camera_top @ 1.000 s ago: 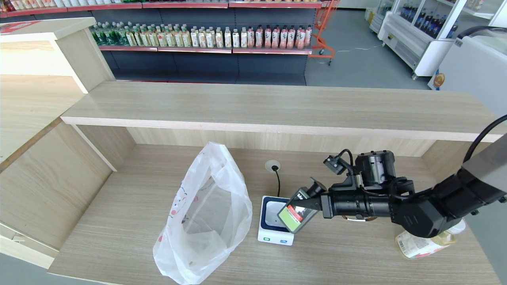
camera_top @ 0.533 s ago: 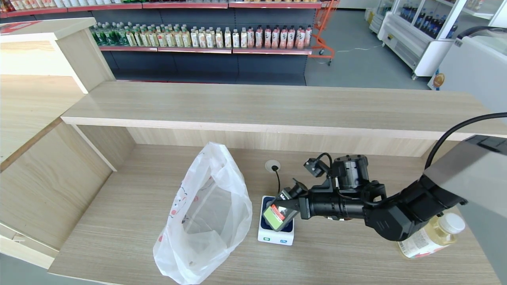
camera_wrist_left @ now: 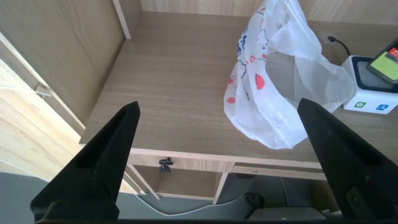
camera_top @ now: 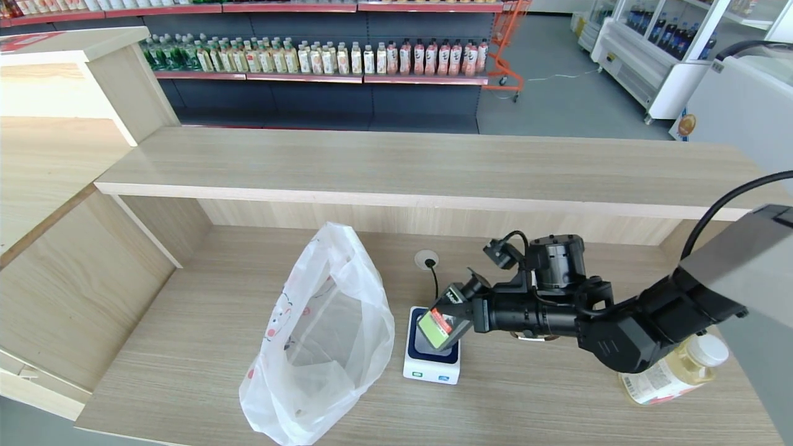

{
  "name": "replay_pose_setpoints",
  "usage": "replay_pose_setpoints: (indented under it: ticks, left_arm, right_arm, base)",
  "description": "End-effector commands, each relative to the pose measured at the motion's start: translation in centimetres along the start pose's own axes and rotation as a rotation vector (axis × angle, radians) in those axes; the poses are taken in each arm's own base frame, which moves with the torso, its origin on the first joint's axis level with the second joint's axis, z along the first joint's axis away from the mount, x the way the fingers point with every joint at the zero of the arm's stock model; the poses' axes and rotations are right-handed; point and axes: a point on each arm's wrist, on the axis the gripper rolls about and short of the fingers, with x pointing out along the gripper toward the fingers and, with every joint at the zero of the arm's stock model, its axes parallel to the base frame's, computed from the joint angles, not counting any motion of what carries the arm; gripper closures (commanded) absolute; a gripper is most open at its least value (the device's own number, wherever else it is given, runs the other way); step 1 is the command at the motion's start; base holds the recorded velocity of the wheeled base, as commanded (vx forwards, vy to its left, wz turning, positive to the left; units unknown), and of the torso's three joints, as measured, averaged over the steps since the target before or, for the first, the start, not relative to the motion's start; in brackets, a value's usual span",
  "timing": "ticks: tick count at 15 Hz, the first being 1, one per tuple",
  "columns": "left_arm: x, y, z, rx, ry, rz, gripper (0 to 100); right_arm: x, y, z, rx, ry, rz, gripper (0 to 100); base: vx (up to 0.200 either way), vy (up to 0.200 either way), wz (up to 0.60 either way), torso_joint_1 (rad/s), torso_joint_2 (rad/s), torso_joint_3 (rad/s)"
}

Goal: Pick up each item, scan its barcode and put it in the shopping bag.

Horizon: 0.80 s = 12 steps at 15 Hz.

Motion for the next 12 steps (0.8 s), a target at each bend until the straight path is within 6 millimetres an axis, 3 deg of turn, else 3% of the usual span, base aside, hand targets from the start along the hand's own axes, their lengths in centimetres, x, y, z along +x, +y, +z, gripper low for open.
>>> replay_pose_setpoints:
  ticks: [1, 5, 7, 12]
  left_arm:
    - [0.0, 0.0, 0.0, 0.000, 0.000, 0.000, 0]
    - [0.0, 0.0, 0.0, 0.000, 0.000, 0.002, 0]
    - [0.0, 0.0, 0.0, 0.000, 0.000, 0.000, 0]
    - [0.0, 0.0, 0.0, 0.001, 0.000, -0.001, 0]
  right_arm:
    - [-4.5, 1.7, 2.1, 0.009, -0.097, -0.001, 100]
    - [-10.6, 3.3, 3.1, -0.135, -0.200, -0.045, 100]
    - [-12.1, 3.0, 1.4, -0.227, -0.169, -0.069, 100]
    - [-14.3, 3.9, -1.4, -0.217, -0.128, -0.069, 100]
  base:
    - [0.000, 0.000, 0.00, 0.000, 0.00, 0.000]
    - [0.000, 0.000, 0.00, 0.000, 0.00, 0.000]
    - [0.000, 0.000, 0.00, 0.000, 0.00, 0.000]
    - [0.000, 0.000, 0.00, 0.000, 0.00, 0.000]
